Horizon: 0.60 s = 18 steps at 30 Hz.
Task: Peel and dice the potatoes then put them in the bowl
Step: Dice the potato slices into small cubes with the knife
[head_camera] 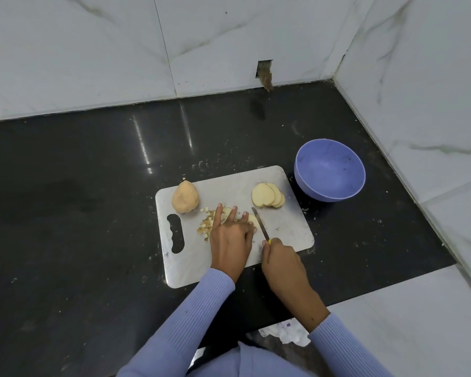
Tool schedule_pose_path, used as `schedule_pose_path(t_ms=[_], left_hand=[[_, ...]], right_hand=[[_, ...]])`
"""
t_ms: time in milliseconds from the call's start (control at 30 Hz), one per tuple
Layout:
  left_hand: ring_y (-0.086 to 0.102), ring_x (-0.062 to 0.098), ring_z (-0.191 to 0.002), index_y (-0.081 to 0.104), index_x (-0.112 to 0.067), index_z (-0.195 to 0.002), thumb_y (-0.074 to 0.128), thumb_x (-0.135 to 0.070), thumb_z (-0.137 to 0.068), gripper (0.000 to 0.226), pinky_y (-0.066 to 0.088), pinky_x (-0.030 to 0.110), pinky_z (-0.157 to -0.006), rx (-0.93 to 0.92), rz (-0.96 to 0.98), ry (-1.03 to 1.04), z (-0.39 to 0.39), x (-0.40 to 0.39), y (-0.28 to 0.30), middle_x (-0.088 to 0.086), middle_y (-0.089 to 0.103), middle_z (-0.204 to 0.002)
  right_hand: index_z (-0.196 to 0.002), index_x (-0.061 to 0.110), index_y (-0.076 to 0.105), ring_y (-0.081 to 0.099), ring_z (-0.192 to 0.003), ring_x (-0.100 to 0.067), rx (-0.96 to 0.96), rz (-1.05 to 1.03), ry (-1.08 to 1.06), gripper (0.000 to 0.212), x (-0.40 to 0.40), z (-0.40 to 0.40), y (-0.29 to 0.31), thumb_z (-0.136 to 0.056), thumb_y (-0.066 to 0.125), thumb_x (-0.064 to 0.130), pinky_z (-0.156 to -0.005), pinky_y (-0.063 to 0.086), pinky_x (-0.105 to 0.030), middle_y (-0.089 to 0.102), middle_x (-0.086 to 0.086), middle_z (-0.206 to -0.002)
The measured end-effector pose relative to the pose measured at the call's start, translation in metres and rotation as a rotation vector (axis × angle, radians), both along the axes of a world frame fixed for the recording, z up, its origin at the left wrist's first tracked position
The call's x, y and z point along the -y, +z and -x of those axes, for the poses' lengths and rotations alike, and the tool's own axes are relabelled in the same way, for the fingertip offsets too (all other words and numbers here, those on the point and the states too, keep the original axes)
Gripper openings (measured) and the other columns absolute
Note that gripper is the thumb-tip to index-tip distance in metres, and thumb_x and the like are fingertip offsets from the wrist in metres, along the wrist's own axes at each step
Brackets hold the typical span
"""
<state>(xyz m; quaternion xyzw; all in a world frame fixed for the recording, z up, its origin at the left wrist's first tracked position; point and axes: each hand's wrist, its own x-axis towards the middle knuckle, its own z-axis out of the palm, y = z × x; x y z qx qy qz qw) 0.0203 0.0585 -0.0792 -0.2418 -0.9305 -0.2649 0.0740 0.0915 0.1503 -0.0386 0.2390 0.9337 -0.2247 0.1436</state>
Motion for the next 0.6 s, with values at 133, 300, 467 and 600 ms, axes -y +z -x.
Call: schedule_pose_path(t_ms=[133, 300, 467, 600], left_hand=[[0.068, 0.029, -0.1, 0.076, -0.018, -0.066, 0.082, -0.013, -0.07, 0.009, 0.014, 0.042, -0.113, -0.018, 0.042, 0.013, -0.001, -0.001, 0.002, 0.007, 0.074, -0.089], [0.068, 0.026, -0.101, 0.077, -0.019, -0.072, 0.081, -0.015, -0.072, 0.006, 0.016, 0.042, -0.113, -0.048, 0.036, 0.011, -0.002, 0.002, -0.001, 0.005, 0.074, -0.094], [0.065, 0.026, -0.107, 0.078, -0.014, -0.081, 0.082, -0.016, -0.072, 0.01, 0.019, 0.041, -0.111, -0.06, -0.019, -0.026, 0.0, 0.01, -0.005, 0.008, 0.071, -0.106], [0.066, 0.026, -0.105, 0.077, -0.013, -0.076, 0.083, -0.012, -0.069, 0.008, 0.019, 0.043, -0.111, -0.074, -0.047, -0.024, -0.001, 0.008, -0.004, 0.007, 0.073, -0.097]], right_hand=[[-0.106, 0.01, 0.046, 0.063, -0.094, -0.026, 0.066, -0.049, 0.006, 0.033, 0.004, -0.027, -0.001, -0.104, 0.022, 0.033, -0.075, 0.046, -0.033, 0.064, -0.009, -0.1], [-0.099, 0.013, 0.044, 0.062, -0.094, -0.028, 0.127, -0.025, -0.009, 0.031, -0.005, -0.053, 0.004, -0.103, 0.023, 0.035, -0.078, 0.047, -0.034, 0.063, -0.009, -0.097], [-0.091, 0.016, 0.047, 0.06, -0.075, -0.021, -0.044, 0.026, 0.008, 0.033, -0.011, -0.032, 0.014, -0.102, 0.026, 0.038, -0.067, 0.047, -0.032, 0.053, -0.001, -0.075], [-0.099, 0.01, 0.051, 0.059, -0.079, -0.025, -0.07, 0.004, 0.028, 0.037, -0.009, -0.003, 0.009, -0.103, 0.026, 0.037, -0.067, 0.044, -0.033, 0.059, -0.007, -0.083]])
